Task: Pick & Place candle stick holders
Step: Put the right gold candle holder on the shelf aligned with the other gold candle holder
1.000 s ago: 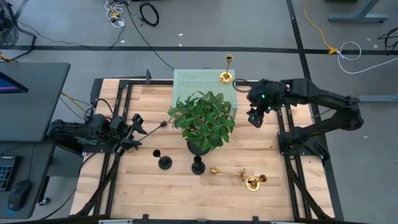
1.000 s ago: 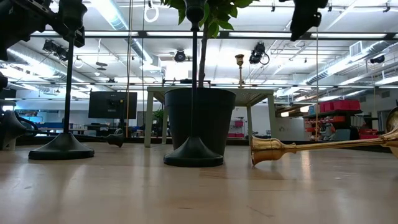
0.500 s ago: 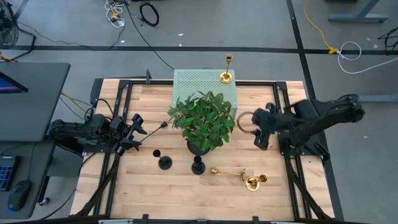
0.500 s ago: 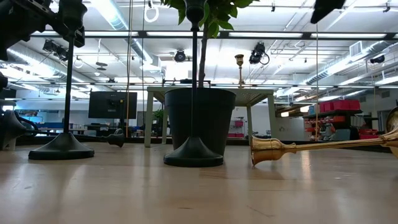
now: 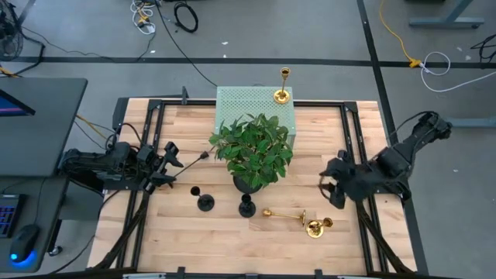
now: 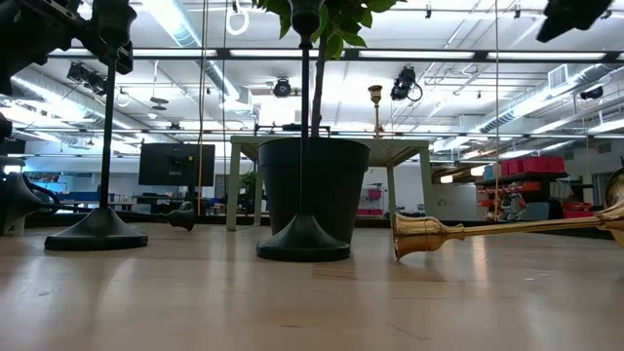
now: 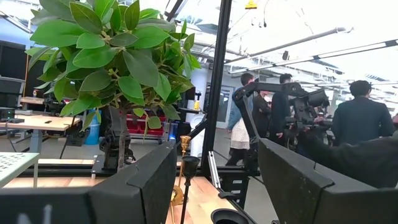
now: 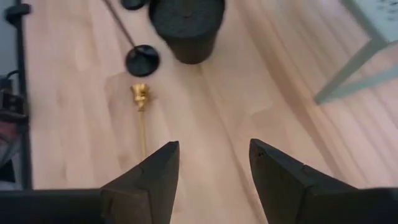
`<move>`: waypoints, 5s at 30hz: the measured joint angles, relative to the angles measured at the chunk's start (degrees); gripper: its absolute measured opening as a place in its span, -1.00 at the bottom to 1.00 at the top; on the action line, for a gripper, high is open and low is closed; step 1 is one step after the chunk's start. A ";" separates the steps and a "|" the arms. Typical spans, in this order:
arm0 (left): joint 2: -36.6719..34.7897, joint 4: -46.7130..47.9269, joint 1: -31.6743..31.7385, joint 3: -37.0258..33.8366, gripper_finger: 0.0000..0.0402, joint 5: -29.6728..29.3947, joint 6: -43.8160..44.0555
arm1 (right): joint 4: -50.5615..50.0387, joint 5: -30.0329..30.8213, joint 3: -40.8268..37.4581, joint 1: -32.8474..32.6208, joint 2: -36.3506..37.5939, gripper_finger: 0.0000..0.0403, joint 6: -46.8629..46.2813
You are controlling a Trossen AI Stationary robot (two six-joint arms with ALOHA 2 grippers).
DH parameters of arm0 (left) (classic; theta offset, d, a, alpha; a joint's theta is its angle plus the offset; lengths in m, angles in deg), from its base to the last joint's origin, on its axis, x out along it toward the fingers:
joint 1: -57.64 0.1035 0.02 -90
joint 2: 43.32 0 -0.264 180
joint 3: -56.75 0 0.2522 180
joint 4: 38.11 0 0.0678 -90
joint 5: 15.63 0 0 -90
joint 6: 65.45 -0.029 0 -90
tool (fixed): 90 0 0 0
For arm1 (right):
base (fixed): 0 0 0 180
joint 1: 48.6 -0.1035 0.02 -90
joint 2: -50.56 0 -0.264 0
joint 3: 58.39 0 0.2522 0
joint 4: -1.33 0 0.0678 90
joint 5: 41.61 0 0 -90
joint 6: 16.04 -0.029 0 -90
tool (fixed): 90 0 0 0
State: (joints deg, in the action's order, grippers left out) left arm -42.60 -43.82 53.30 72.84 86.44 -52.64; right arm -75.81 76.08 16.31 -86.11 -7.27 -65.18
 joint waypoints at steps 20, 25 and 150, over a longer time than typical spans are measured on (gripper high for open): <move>-0.02 0.00 0.01 0.00 0.13 -0.02 0.04 | 5.23 10.41 -12.42 -25.71 3.05 -0.04 -19.07; -0.01 0.01 0.00 0.00 0.13 -0.01 0.01 | 10.44 12.56 -15.14 -30.05 3.05 -0.04 -20.18; -0.02 0.00 0.01 0.00 0.13 0.01 0.01 | 46.91 16.34 -32.58 -24.72 3.40 -0.97 -7.18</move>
State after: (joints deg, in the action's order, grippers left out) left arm -42.61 -43.81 53.30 72.84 86.45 -52.63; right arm -28.90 92.42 -16.27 -110.84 -3.88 -72.36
